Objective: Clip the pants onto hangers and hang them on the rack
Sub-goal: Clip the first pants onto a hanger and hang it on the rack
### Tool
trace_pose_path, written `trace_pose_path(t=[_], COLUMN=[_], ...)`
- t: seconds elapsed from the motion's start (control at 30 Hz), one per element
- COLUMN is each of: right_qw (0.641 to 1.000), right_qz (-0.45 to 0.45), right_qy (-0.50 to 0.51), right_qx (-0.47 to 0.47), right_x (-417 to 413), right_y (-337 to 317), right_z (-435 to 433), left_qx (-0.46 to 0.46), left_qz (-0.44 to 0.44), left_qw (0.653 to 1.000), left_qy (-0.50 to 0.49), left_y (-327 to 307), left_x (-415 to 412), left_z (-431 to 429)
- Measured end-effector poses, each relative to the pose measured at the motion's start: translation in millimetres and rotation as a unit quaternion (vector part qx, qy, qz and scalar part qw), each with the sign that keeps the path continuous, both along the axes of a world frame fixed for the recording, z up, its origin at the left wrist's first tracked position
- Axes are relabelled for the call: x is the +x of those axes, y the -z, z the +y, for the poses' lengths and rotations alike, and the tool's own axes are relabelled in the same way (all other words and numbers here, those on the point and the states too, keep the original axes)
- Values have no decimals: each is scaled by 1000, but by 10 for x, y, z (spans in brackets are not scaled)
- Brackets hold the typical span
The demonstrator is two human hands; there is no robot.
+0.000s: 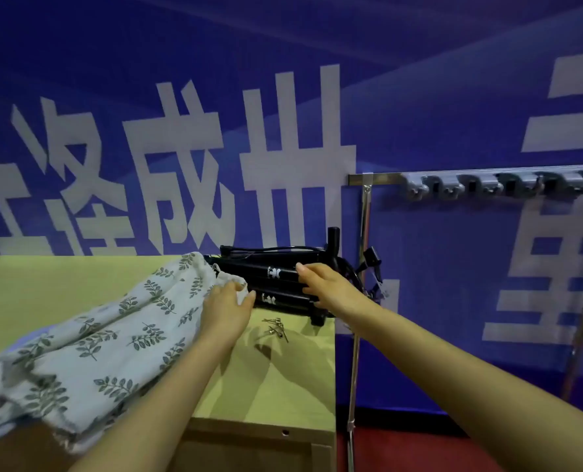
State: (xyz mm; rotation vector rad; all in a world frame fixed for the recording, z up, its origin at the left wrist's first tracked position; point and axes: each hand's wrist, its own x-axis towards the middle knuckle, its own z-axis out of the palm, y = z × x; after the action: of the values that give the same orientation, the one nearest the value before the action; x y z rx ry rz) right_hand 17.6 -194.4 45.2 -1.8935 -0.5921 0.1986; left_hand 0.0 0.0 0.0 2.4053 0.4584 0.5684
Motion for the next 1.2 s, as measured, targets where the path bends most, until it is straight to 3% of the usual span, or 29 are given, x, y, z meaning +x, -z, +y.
trace_pose_path(t=[0.23,0.37,0.47,0.57,0.73,0.83,0.9,0.97,1.1,1.2], right_qw=[998,997,996,993,991,982,967,940,861,833], right_qz=[53,62,77,95,105,151,201,265,384,418], right_qy=[-14,-13,-15,-15,-11,-25,-43,-64,-124,-137], right_qx=[26,43,46,64,77,112,151,204,310,335], right_x=[268,385,440,474,477,448,390,322,206,162], right_y=[55,171,240,283,313,275,227,166,-7,-134], right_z=[407,572,645,696,742,772,808,839,860,804], left_qx=[173,380,442,466,405,191,74,38,-3,-42], left_qz=[28,131,198,183,37,-124,-193,-245,-285,-215], left_qw=[984,916,875,865,910,968,973,966,958,965], left_qy=[-39,-22,-14,-26,-80,-105,-105,-74,19,142], left_y=[-118,-161,-169,-174,-277,-470,-642,-775,-986,-1083], left_x=[263,407,519,532,478,403,341,264,39,-148], left_z=[478,771,891,921,933,853,726,566,179,-74])
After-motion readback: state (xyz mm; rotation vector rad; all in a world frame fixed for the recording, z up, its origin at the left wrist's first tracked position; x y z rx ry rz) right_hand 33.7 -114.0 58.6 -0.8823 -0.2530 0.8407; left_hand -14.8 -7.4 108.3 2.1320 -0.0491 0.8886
